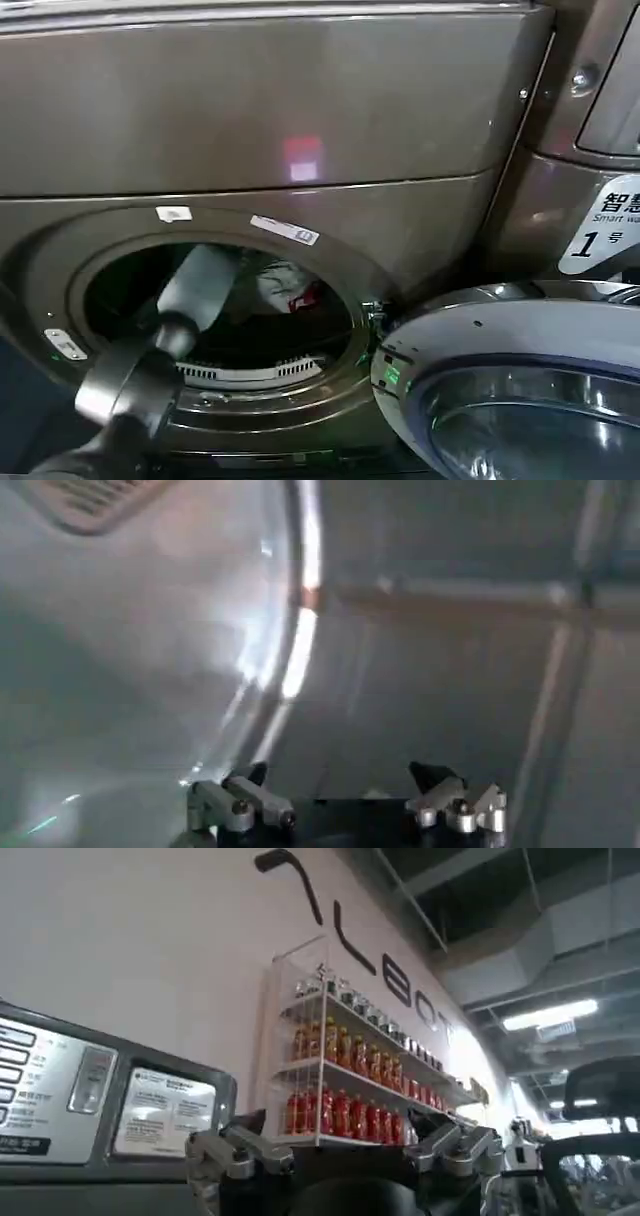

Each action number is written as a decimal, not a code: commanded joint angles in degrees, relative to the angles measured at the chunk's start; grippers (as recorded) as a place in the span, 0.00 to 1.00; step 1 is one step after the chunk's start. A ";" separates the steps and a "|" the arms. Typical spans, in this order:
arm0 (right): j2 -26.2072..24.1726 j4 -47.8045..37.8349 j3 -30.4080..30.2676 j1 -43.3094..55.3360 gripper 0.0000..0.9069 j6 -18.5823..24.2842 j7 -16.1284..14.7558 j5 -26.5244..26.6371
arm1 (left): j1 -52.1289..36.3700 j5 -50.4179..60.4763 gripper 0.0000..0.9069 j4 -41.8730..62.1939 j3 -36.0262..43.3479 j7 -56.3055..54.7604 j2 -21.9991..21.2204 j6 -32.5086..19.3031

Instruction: Grasp the clothes from the dryer.

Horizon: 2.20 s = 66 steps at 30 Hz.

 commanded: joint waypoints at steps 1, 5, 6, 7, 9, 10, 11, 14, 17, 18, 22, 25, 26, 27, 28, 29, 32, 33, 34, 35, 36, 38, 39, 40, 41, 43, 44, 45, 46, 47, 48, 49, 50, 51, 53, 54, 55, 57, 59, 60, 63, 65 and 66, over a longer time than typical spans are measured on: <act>-0.19 0.01 0.11 -0.09 1.00 0.02 0.01 -0.01 | -1.28 10.04 1.00 3.56 2.78 3.54 -0.54 -2.16; -0.16 0.03 0.17 -0.16 1.00 0.03 -0.01 -0.02 | -0.42 11.08 1.00 3.87 3.17 3.20 -0.85 -2.10; -0.12 0.08 0.14 -0.16 1.00 0.00 0.00 -0.02 | -0.14 11.26 1.00 3.86 3.23 3.23 -0.90 -2.09; -0.08 0.14 0.14 -0.17 1.00 0.01 -0.01 -0.02 | 0.14 11.42 1.00 3.80 3.23 3.21 -0.96 -2.07; -0.02 0.23 0.12 -0.17 1.00 0.01 -0.02 -0.02 | 0.53 11.54 1.00 3.78 3.22 3.14 -0.97 -2.02; 0.02 0.26 0.12 -0.16 1.00 0.00 -0.01 -0.03 | 0.65 11.86 1.00 3.86 3.28 3.15 -0.97 -2.05; 0.09 0.27 0.07 -0.13 1.00 0.02 -0.02 -0.05 | 0.71 11.87 1.00 3.90 3.31 3.15 -0.97 -2.02; 0.08 0.30 -0.05 -0.15 1.00 0.05 0.01 -0.05 | 0.84 12.27 1.00 3.97 3.84 3.44 -1.03 -1.96; -0.22 0.34 0.21 -0.30 1.00 0.06 0.00 -0.01 | 0.94 12.34 1.00 4.11 3.97 3.54 -1.25 -1.80; -0.25 0.29 0.30 -0.34 1.00 0.05 0.00 -0.01 | 1.01 12.44 1.00 4.15 4.08 3.52 -1.32 -1.69; 0.01 0.36 0.48 -0.49 1.00 0.08 0.01 -0.01 | 1.58 12.82 0.94 4.22 4.17 3.51 -1.55 -1.33; 0.11 0.49 0.49 -0.48 1.00 0.09 0.05 0.00 | 1.85 12.97 0.00 4.09 4.26 3.48 -1.61 -1.61; 0.11 0.52 0.49 -0.48 1.00 0.09 0.10 0.01 | 1.83 13.00 0.00 4.08 4.26 3.47 -1.61 -1.66; 0.12 0.52 0.49 -0.47 1.00 0.09 0.10 0.01 | 1.72 12.97 0.00 4.08 4.26 3.42 -1.56 -1.79; 0.14 0.52 0.50 -0.47 1.00 0.11 0.11 0.00 | 1.60 12.99 0.00 4.11 4.26 3.37 -1.52 -1.83; 0.16 0.51 0.50 -0.44 1.00 0.12 0.13 0.01 | 1.44 13.00 0.00 4.16 4.30 3.39 -1.46 -1.93; 0.26 0.52 0.45 -0.46 1.00 0.16 0.17 0.00 | 1.13 12.92 0.00 4.13 4.31 3.39 -1.39 -2.15; 0.27 0.52 0.45 -0.48 1.00 0.16 0.18 0.02 | 1.12 12.79 0.00 4.08 4.30 3.42 -1.37 -2.14; 0.27 0.52 0.49 -0.51 1.00 0.18 0.17 0.01 | 1.10 12.75 0.00 4.08 4.30 3.44 -1.36 -2.19; 0.26 0.48 0.56 -0.54 1.00 0.19 0.18 0.04 | 1.11 12.68 0.00 4.09 4.31 3.39 -1.34 -2.18; 0.24 0.45 0.59 -0.56 1.00 0.21 0.19 0.04 | 1.10 12.64 0.00 4.10 4.30 3.41 -1.33 -2.20; 0.22 0.39 0.62 -0.62 1.00 0.25 0.19 0.04 | 1.11 12.45 0.00 4.13 4.28 3.41 -1.27 -2.24; 0.20 0.38 0.63 -0.64 1.00 0.26 0.18 0.04 | 1.12 12.42 0.00 4.16 4.28 3.41 -1.25 -2.26; 0.19 0.33 0.70 -0.64 1.00 0.28 0.18 0.05 | 1.11 12.39 0.00 4.16 4.27 3.42 -1.25 -2.27; 0.18 0.29 0.71 -0.65 1.00 0.29 0.18 0.05 | 1.13 12.36 0.00 4.12 4.29 3.38 -1.24 -2.29; 0.17 0.25 0.70 -0.65 1.00 0.33 0.17 0.05 | 1.17 12.19 0.00 4.07 4.25 3.30 -1.19 -2.30; 0.17 0.24 0.71 -0.64 1.00 0.35 0.18 0.05 | 1.16 12.14 0.00 4.09 4.23 3.31 -1.19 -2.30; 0.15 0.25 0.72 -0.62 1.00 0.34 0.17 0.06 | 1.17 12.00 0.00 4.07 4.21 3.34 -1.17 -2.31; 0.15 0.24 0.72 -0.60 1.00 0.35 0.16 0.06 | 1.16 11.99 0.00 4.06 4.23 3.31 -1.17 -2.31; 0.17 0.24 0.71 -0.57 1.00 0.36 0.18 0.06 | 1.15 11.98 0.00 4.04 4.23 3.31 -1.17 -2.33; 0.20 0.18 0.68 -0.51 1.00 0.36 0.17 0.05 | 1.16 11.64 0.00 3.94 4.19 3.21 -1.15 -2.31; 0.27 0.17 0.65 -0.50 1.00 0.37 0.19 0.04 | 1.23 11.09 0.00 3.70 4.06 2.96 -1.15 -2.35; 0.35 0.15 0.62 -0.49 1.00 0.37 0.18 0.05 | 1.35 10.67 0.00 3.39 3.72 2.55 -1.12 -2.37; 0.39 0.15 0.61 -0.49 1.00 0.39 0.18 0.05 | 1.65 10.09 0.00 2.65 3.34 2.22 -0.99 -2.35; 0.44 0.09 0.63 -0.46 1.00 0.44 0.19 0.03 | 2.17 8.21 0.00 1.11 2.01 0.83 -0.84 -2.20; 0.45 0.07 0.64 -0.45 1.00 0.44 0.22 0.06 | 2.53 7.14 0.00 0.11 1.42 0.04 -0.73 -2.05; 0.50 0.05 0.65 -0.46 1.00 0.47 0.22 0.05 | 2.91 5.83 0.00 -0.87 0.32 -0.86 -0.62 -1.77; 0.61 -0.09 0.66 -0.38 1.00 0.55 0.21 0.05 | 4.89 2.80 0.00 -4.89 -2.72 -5.52 0.22 -1.81; 0.69 -0.22 0.71 -0.39 1.00 0.65 0.22 0.05 | 7.31 -1.08 0.00 -7.95 -6.45 -10.72 0.73 -1.82; 0.63 -0.24 0.77 -0.38 1.00 0.74 0.21 0.04 | 8.70 -2.39 0.00 -9.46 -8.06 -12.00 1.01 -1.52; 0.15 -0.44 1.08 -0.17 1.00 0.74 0.30 0.10 | 13.31 -8.11 0.00 -15.35 -9.54 -21.39 2.57 -0.63; 0.21 -0.33 0.97 -0.22 1.00 0.54 0.47 0.16 | 16.78 -15.15 0.00 -22.26 -10.98 -26.44 3.42 1.54; 0.24 -0.23 0.91 -0.19 1.00 0.43 0.49 0.19 | 18.51 -16.62 0.00 -26.80 -11.67 -27.87 3.70 3.44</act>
